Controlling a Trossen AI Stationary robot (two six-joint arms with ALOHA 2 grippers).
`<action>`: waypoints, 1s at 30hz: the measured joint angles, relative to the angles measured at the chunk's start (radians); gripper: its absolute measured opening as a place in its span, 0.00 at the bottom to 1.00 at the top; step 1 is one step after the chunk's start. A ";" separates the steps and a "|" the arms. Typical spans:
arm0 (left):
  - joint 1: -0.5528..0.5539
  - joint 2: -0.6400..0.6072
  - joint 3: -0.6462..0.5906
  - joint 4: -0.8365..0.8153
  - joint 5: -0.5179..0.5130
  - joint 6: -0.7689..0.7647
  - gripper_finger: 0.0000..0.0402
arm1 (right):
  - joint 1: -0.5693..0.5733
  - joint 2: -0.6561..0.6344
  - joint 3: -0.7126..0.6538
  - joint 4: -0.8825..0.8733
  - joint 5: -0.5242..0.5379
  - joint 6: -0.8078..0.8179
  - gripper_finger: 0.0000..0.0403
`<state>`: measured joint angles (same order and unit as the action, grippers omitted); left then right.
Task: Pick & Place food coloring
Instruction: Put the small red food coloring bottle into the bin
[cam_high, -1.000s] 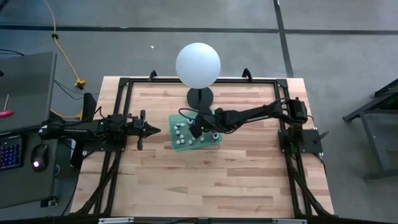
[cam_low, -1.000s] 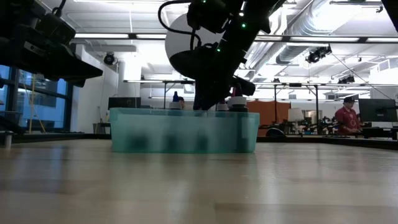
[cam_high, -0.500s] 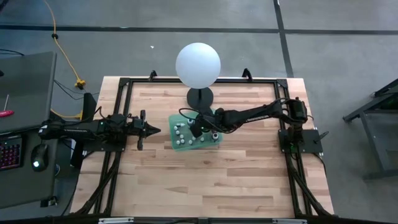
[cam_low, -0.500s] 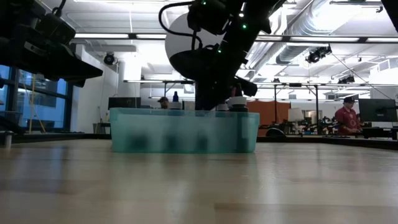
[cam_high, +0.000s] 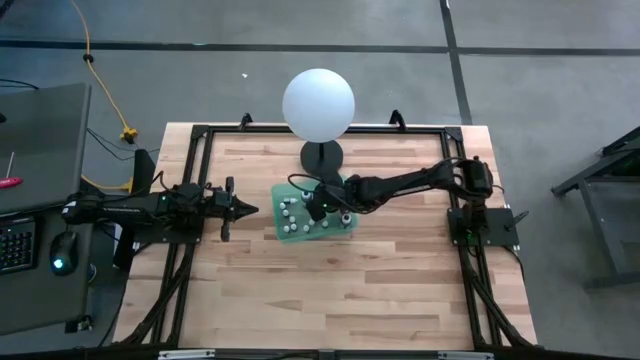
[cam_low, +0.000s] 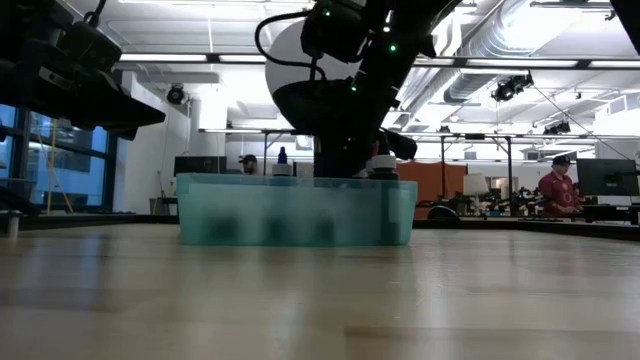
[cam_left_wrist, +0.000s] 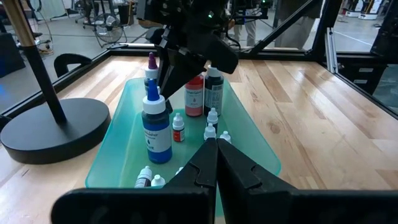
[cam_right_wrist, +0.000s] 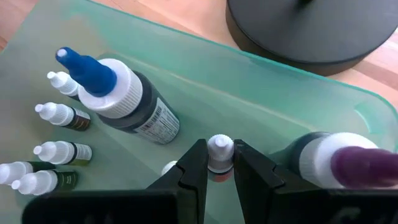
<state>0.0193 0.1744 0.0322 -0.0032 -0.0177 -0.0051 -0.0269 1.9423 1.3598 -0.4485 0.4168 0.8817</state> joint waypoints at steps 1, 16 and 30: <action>0.000 0.000 0.000 0.000 0.000 0.000 0.00 | 0.000 0.004 0.000 0.001 0.000 -0.001 0.15; 0.000 0.000 0.000 0.000 0.000 0.000 0.00 | 0.000 0.009 0.000 0.004 -0.007 0.001 0.14; 0.000 0.000 0.000 0.000 0.000 0.000 0.00 | 0.000 0.009 0.000 0.004 -0.008 -0.007 0.19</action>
<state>0.0193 0.1743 0.0322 -0.0032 -0.0177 -0.0051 -0.0269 1.9511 1.3594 -0.4442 0.4091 0.8745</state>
